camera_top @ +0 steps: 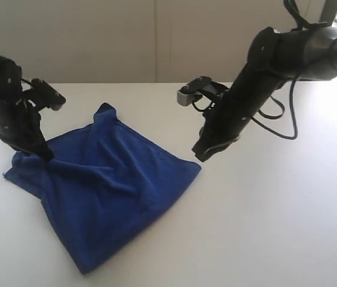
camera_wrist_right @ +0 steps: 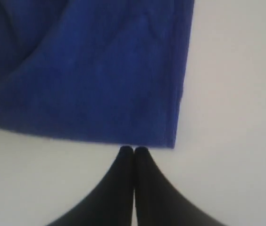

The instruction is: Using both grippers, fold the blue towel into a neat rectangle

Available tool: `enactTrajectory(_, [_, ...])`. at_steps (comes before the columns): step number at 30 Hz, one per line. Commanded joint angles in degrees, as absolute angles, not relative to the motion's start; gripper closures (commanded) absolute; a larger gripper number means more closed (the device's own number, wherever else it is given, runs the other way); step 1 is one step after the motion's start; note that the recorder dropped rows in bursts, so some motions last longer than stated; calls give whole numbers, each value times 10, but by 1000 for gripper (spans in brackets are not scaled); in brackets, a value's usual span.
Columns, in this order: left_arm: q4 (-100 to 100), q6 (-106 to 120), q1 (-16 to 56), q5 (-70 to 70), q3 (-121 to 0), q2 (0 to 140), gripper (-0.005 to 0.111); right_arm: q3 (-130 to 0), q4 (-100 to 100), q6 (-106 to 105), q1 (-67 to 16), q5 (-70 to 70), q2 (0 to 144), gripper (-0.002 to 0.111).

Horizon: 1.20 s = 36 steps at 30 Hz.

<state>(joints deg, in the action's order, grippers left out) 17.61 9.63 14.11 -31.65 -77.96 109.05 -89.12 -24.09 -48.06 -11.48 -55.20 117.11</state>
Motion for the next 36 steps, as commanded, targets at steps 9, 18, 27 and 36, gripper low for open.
enactTrajectory(9, [68,90,141,-373,-732,940,107,-1104,-242,-463,-166,-577,1341,108])
enactTrajectory(18, [68,90,141,-352,-677,927,107,-1118,-150,-396,-166,-636,1385,108])
enactTrajectory(27, [68,90,141,-348,-677,926,107,-1066,-56,-296,-150,-700,1369,108])
enactTrajectory(36, [63,90,141,-338,-677,926,107,-884,-60,-270,-149,-692,1259,108])
